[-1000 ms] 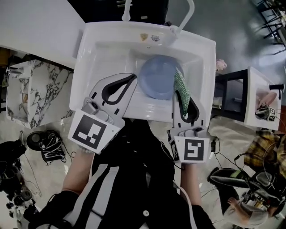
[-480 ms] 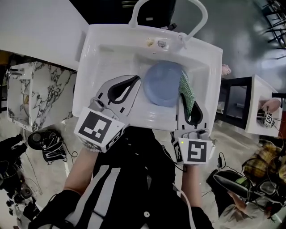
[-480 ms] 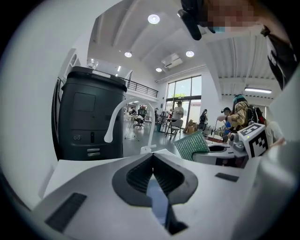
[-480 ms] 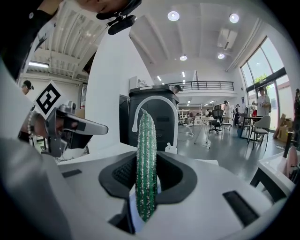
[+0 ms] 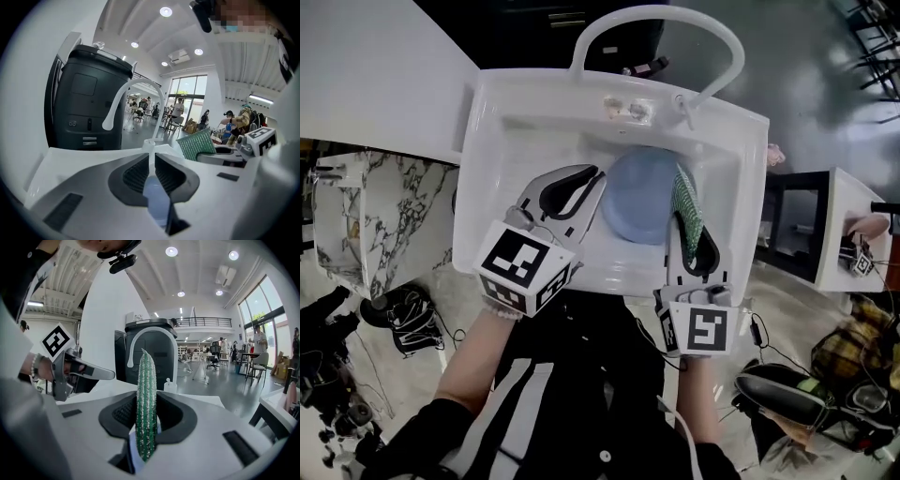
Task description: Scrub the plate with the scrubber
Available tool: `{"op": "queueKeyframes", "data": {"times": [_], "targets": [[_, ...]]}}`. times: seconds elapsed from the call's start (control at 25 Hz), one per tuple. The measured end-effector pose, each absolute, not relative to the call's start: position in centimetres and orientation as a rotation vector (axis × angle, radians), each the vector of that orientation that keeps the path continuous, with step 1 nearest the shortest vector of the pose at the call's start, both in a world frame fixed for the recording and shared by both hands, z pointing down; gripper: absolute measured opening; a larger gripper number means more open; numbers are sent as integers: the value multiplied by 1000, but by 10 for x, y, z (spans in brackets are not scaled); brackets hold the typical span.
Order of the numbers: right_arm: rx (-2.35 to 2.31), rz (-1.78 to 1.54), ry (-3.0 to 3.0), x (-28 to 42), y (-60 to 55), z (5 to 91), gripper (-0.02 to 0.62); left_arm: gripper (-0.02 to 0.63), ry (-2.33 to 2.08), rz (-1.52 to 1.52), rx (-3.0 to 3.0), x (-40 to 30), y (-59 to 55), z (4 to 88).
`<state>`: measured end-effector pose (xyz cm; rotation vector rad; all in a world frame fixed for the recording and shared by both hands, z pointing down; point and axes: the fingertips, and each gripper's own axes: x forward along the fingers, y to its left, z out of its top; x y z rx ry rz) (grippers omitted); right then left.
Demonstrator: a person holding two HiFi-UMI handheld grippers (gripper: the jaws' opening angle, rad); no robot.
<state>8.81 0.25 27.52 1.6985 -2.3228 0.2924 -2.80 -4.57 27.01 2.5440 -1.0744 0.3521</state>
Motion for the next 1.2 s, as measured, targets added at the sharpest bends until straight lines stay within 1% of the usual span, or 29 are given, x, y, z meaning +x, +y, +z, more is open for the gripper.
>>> {"op": "queueKeyframes", "data": {"times": [0.16,0.36,0.44,0.6,1.0,1.2], "targets": [[1687,319,-2310,88,-6,288,92,51,-1023,378,2497,-21,-54,293],[1652,311,-2289,94,-13,302,92,53,-994,425,2432,-15,-68,327],[1648,319,-2280,100,-16,308,92,75,-968,445,2389,-8,-72,342],[1641,333,-2269,108,-19,318,92,98,-933,505,2310,2,-78,376],[1636,374,-2240,133,-20,341,92,106,-914,704,2149,7,-92,473],[1621,373,-2245,134,-29,347,92,106,-913,773,2082,6,-95,507]]}}
